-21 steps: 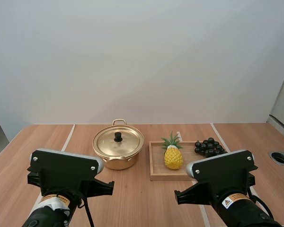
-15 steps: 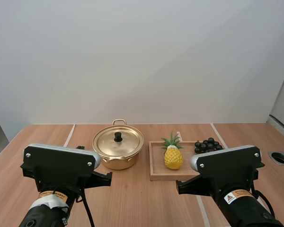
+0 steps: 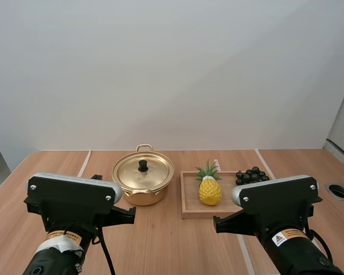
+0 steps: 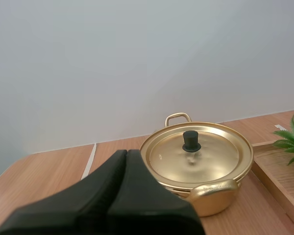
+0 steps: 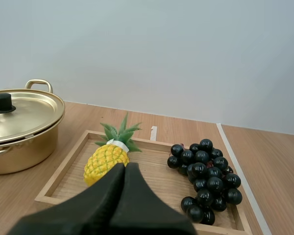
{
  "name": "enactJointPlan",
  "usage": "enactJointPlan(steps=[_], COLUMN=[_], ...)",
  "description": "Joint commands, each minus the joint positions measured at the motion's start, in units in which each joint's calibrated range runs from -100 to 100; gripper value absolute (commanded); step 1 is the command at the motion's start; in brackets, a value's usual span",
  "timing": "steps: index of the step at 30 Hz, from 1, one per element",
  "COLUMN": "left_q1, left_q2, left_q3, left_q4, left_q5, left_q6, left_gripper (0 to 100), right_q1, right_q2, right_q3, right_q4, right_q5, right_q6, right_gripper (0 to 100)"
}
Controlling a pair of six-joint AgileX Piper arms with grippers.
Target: Open the pot, put the grape inside, and close it
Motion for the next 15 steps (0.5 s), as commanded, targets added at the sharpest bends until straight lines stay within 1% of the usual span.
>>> enactJointPlan(steps=[1,10,13,15], left_q1=[-0.11,-0.11,-0.11,-0.11], left_q2=[-0.3,-0.3,-0.3,-0.3], left_q3=[0.0,0.0,0.0,0.0], left_q4=[-0.1,-0.1,-0.1,0.5], left_q5=[-1.6,0.2,0.0,-2.9], left_q6=[-0.5,-0.5,-0.5,-0.4], left_gripper=[0,0,0,0], right_q1=[-0.1,-0.1,-0.1,-0.1], right_q2=[-0.3,-0.3,-0.3,-0.3], right_q3=[0.0,0.0,0.0,0.0], right_q4=[0.2,0.0,-3.3,-7.4], right_q5=[-1.4,-2.0,-2.4,-4.4], right_q6=[-0.3,-0.3,-0.3,-0.3], right_gripper=[0,0,0,0])
